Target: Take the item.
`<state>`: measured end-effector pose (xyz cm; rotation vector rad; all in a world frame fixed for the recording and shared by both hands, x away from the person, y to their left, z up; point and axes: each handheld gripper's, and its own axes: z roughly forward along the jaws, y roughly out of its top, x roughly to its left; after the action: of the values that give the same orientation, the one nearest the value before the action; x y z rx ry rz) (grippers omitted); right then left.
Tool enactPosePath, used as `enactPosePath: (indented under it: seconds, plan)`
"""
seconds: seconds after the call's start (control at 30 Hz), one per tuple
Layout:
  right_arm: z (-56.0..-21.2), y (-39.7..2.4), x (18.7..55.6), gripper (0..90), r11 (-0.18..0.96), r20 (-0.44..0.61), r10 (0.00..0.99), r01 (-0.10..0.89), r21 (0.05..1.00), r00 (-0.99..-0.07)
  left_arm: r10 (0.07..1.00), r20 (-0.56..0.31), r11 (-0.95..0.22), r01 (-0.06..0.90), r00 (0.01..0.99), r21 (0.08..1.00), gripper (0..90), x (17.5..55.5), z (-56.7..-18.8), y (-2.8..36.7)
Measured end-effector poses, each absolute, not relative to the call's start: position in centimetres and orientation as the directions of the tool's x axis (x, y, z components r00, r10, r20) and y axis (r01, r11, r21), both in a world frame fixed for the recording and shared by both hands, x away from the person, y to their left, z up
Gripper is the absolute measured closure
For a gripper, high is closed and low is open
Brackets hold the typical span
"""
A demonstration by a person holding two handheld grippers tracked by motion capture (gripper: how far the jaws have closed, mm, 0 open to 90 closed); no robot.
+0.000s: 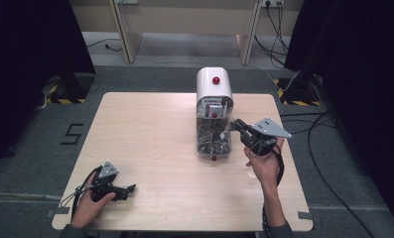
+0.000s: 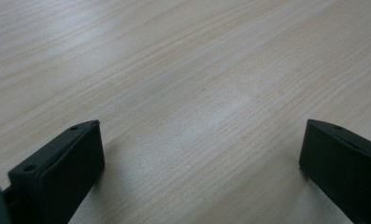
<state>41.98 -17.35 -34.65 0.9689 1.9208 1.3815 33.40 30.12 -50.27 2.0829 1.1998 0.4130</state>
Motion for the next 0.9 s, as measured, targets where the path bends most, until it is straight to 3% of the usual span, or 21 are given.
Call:
enactPosePath:
  seconds: [0.9]
  plan:
    - [-34.1, -22.5, 39.5, 85.5, 0.123, 0.055, 0.804, 0.256, 0.959, -0.593, 0.850, -0.062, -0.337, 0.631, 0.523, 0.699, 0.0, 33.4, -50.3, 30.1]
